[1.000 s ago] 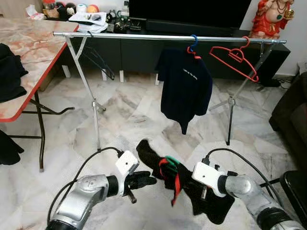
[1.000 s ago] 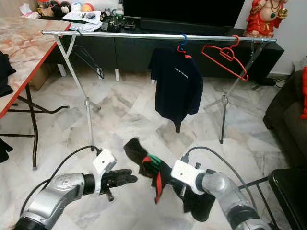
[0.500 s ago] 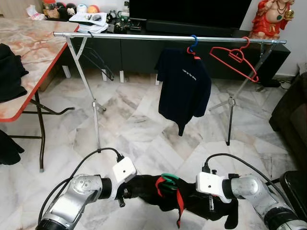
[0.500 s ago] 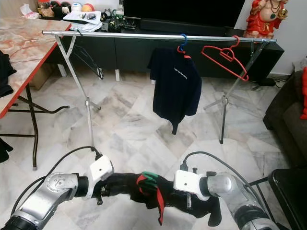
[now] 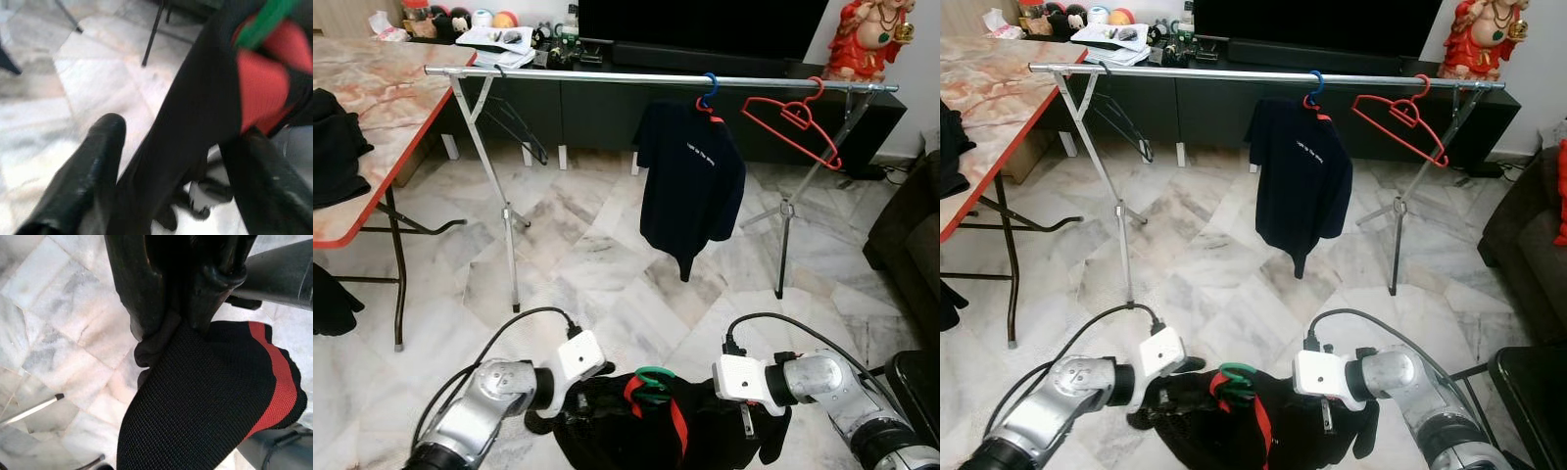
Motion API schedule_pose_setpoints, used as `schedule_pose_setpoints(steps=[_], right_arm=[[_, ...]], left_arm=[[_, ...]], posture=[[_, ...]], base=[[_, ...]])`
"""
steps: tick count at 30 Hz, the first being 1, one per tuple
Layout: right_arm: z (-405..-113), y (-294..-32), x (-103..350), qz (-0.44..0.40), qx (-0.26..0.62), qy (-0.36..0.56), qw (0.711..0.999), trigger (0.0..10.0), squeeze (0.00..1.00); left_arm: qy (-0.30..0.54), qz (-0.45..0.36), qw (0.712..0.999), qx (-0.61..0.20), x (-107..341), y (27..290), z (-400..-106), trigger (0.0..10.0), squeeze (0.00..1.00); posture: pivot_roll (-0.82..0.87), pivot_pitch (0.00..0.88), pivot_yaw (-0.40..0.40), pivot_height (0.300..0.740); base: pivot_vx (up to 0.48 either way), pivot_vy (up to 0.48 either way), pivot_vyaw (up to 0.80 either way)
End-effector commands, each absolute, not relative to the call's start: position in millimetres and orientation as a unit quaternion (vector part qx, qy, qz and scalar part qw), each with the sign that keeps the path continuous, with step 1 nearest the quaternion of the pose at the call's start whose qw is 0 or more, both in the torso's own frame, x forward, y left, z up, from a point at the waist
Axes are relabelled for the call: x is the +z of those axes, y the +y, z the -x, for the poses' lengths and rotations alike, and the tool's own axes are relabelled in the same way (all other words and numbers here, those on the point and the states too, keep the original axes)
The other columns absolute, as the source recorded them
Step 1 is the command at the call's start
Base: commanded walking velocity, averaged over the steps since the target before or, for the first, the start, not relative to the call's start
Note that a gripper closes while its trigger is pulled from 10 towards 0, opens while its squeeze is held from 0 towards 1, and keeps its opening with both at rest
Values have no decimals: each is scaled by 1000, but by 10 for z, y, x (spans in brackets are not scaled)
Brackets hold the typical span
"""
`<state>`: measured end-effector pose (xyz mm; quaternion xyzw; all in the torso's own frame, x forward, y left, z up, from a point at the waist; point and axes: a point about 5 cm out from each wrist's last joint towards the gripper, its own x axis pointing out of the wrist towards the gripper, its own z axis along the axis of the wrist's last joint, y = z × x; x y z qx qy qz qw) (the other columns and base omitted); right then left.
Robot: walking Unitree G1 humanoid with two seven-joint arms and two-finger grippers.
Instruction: Hang hanger
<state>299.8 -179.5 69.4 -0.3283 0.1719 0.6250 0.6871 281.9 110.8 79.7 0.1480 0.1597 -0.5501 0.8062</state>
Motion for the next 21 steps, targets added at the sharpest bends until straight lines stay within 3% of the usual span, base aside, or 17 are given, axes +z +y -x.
schedule_pose_setpoints(steps=[1,6,15,16,17,18,19,21], right_arm=[[-3032,-1752,788,323,630,140,692,0,0],[-3060,-1684,827,319,636,128,691,0,0],[-3120,-1602,903,315,637,110,695,0,0],[-3124,-1597,908,315,637,109,695,0,0],[-3127,-1591,911,314,637,108,696,0,0],[-3129,-1586,914,314,637,107,696,0,0],[-3130,-1581,915,313,637,107,696,0,0],[-3132,-1576,916,312,638,107,696,0,0]], left_arm=[[151,-127,796,-572,848,1038,-2800,10000,0],[160,-116,772,-604,835,972,-2733,10000,0],[166,-113,766,-610,813,932,-2717,9961,0],[166,-113,767,-610,813,929,-2719,5725,0],[165,-112,767,-609,815,927,-2722,3765,0],[165,-112,769,-608,817,924,-2727,3294,0],[164,-112,771,-605,819,924,-2738,0,0],[164,-113,774,-602,822,924,-2751,0,0]], posture=[[13,110,-112,721],[14,116,-112,721],[14,123,-110,721],[14,123,-110,721],[15,125,-110,721],[15,125,-110,721],[16,126,-111,721],[17,126,-111,721]], base=[[0,0,0],[0,0,0],[0,0,0],[0,0,0],[0,0,0],[0,0,0],[0,0,0],[0,0,0]])
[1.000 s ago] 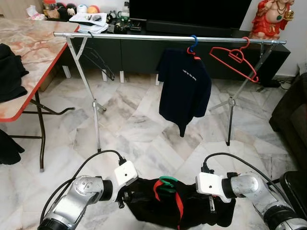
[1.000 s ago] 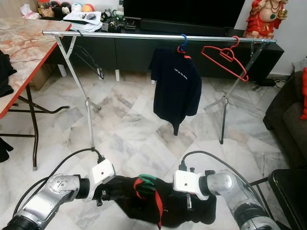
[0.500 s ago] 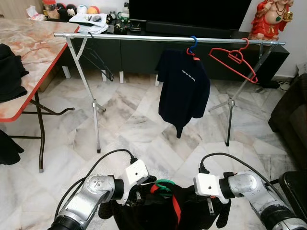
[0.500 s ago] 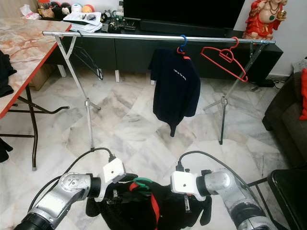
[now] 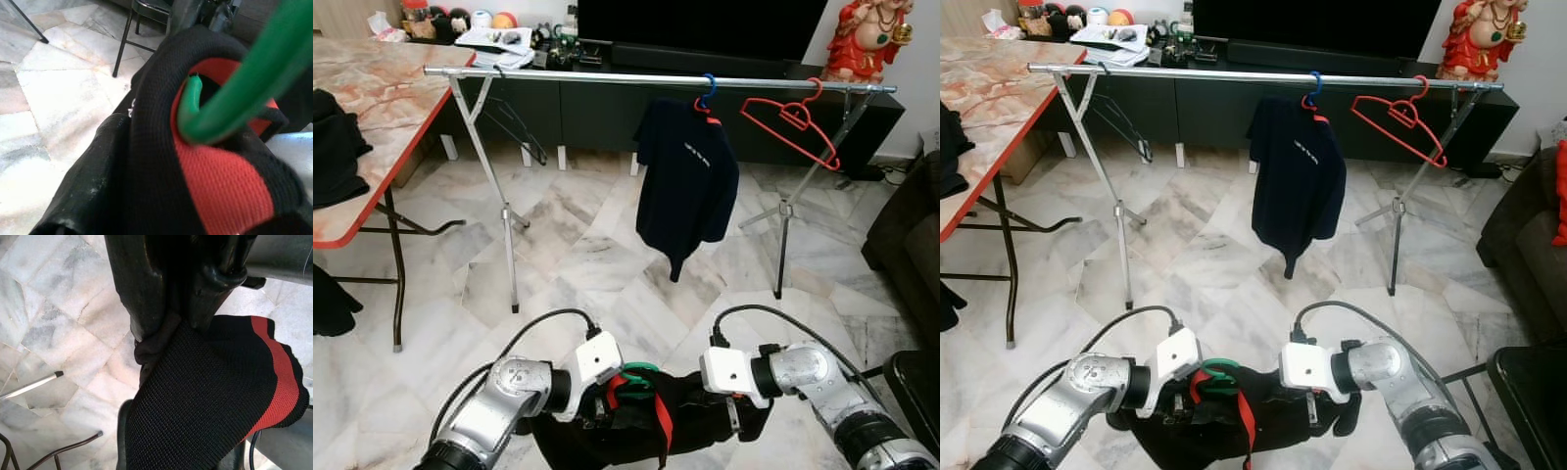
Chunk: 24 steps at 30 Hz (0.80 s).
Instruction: Hang hanger
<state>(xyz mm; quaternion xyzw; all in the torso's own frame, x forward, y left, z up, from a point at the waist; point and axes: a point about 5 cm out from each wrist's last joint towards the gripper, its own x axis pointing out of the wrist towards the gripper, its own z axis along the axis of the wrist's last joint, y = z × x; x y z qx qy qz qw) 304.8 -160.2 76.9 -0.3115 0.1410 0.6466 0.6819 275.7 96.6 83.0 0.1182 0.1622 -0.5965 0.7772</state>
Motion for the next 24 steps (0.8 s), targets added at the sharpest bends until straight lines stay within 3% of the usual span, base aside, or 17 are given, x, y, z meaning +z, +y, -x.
schedule_pose_setpoints(steps=[1,24], right_arm=[[-3133,-1572,916,312,637,106,697,0,0],[-3179,-1569,941,312,623,104,710,0,0]], left_arm=[[165,-113,774,-601,823,924,-2753,0,0],[166,-111,775,-600,817,873,-2742,0,0]], posture=[[17,126,-110,721],[18,126,-109,721]], base=[[0,0,0],[0,0,0]])
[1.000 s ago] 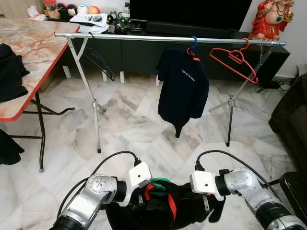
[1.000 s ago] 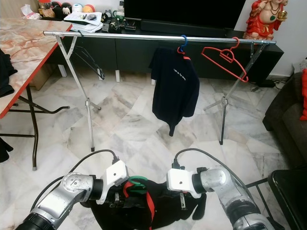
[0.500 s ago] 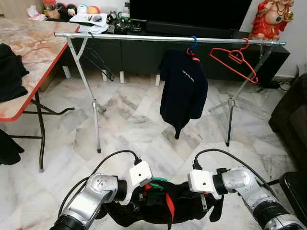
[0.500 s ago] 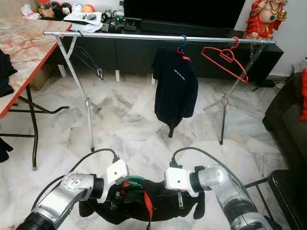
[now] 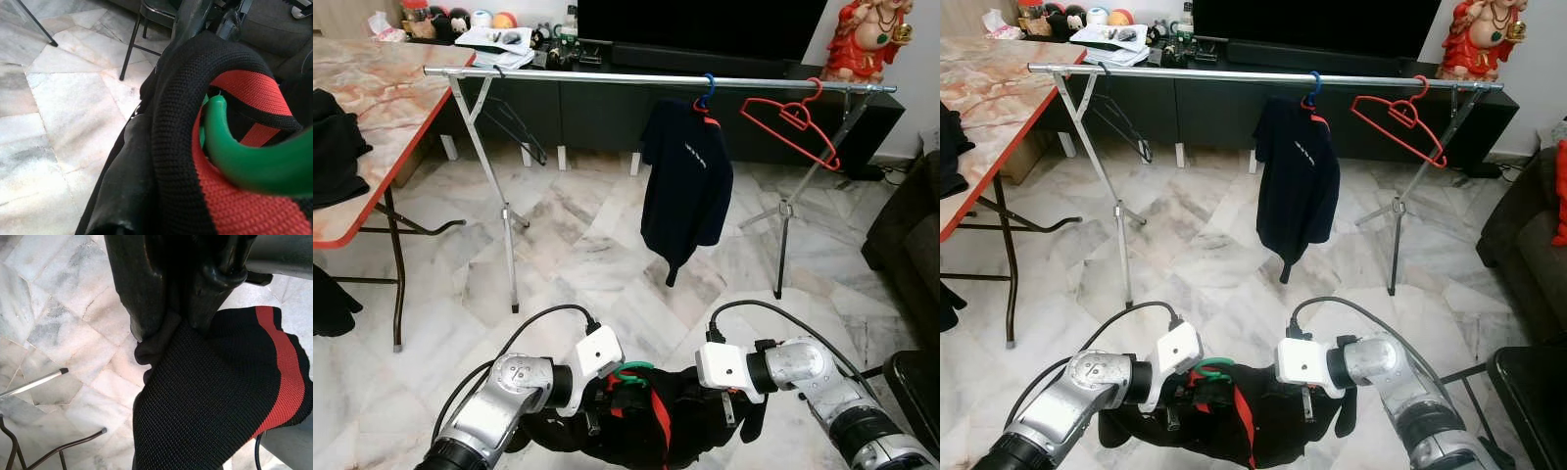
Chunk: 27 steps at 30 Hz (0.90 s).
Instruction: Hang hanger
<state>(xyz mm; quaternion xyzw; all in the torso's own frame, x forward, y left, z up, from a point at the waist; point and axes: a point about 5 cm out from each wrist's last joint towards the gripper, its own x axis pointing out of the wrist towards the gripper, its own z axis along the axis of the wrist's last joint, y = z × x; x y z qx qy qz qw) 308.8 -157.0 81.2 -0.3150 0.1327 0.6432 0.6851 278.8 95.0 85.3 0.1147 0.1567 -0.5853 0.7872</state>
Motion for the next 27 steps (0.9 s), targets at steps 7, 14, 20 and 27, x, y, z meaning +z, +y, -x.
schedule_pose_setpoints(steps=[7,14,20,27], right_arm=[[-3180,-1564,934,310,622,105,712,0,0],[-3181,-1563,928,309,619,105,715,2627,0],[-3184,-1569,899,312,612,113,718,10000,518],[-3167,-1593,857,316,611,125,715,10000,1000]], left_arm=[[166,-110,774,-601,815,867,-2735,0,0],[165,-110,777,-597,823,863,-2743,0,0],[162,-110,778,-597,837,854,-2745,0,0],[159,-111,781,-593,831,850,-2752,0,0]], posture=[[19,122,-107,721],[20,111,-103,721],[21,95,-100,721],[20,83,-97,721]], base=[[0,0,0],[0,0,0],[0,0,0],[0,0,0]])
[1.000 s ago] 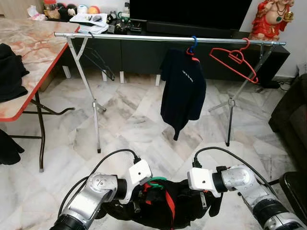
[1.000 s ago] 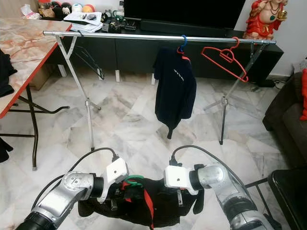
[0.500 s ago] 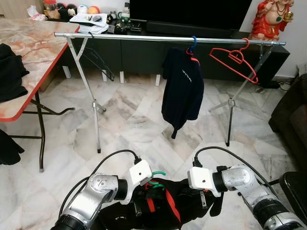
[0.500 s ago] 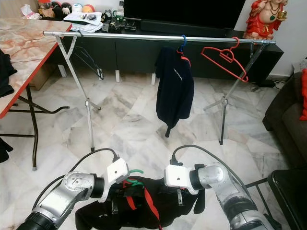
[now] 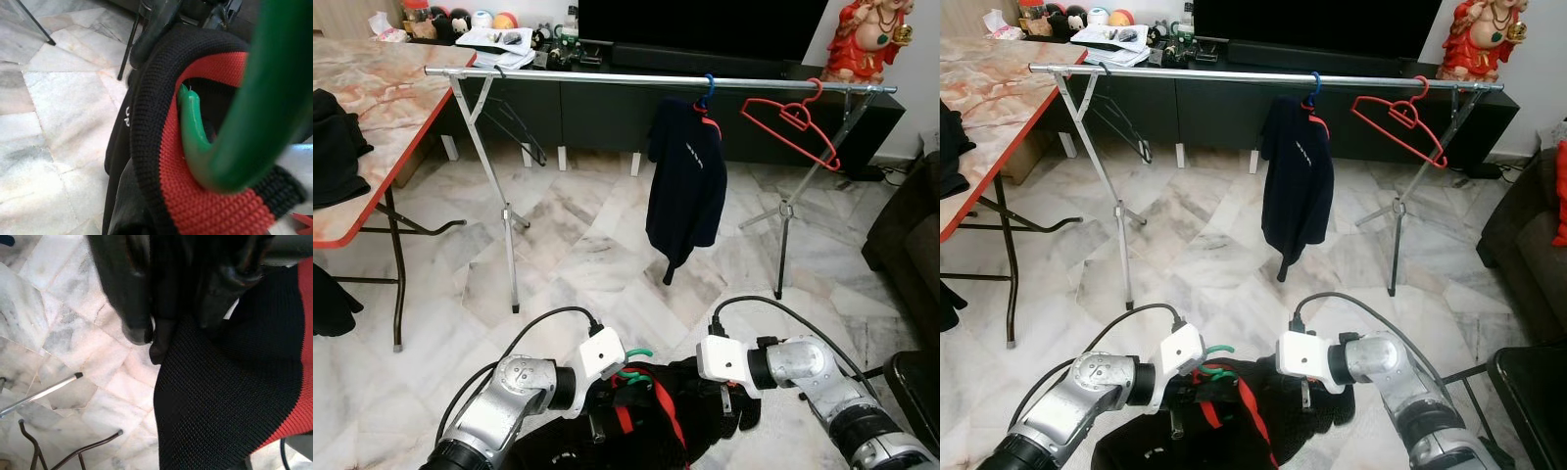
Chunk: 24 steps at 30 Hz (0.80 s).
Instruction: Hang hanger
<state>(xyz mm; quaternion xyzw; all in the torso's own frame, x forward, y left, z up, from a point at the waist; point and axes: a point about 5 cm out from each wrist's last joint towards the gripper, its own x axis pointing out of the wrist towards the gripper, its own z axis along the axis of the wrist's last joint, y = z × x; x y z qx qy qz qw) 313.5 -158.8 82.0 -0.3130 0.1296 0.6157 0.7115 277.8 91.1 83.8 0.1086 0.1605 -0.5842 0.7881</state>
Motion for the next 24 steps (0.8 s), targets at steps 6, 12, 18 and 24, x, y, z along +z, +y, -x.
schedule_pose_setpoints(steps=[6,12,18,24], right_arm=[[-3151,-1614,802,335,609,144,704,10000,1000],[-3106,-1642,729,354,615,167,684,10000,1000],[-3066,-1725,640,385,609,200,664,10000,1000],[-3057,-1781,574,396,584,214,675,10000,1000]], left_arm=[[165,-146,802,-555,752,929,-2824,0,0],[144,-153,847,-489,756,1039,-2924,0,0],[138,-165,886,-411,694,1173,-3020,0,0],[140,-154,911,-355,616,1265,-3035,0,0]], posture=[[21,88,-100,721],[23,103,-102,721],[20,110,-99,721],[18,119,-95,721]], base=[[0,0,0],[0,0,0],[0,0,0],[0,0,0]])
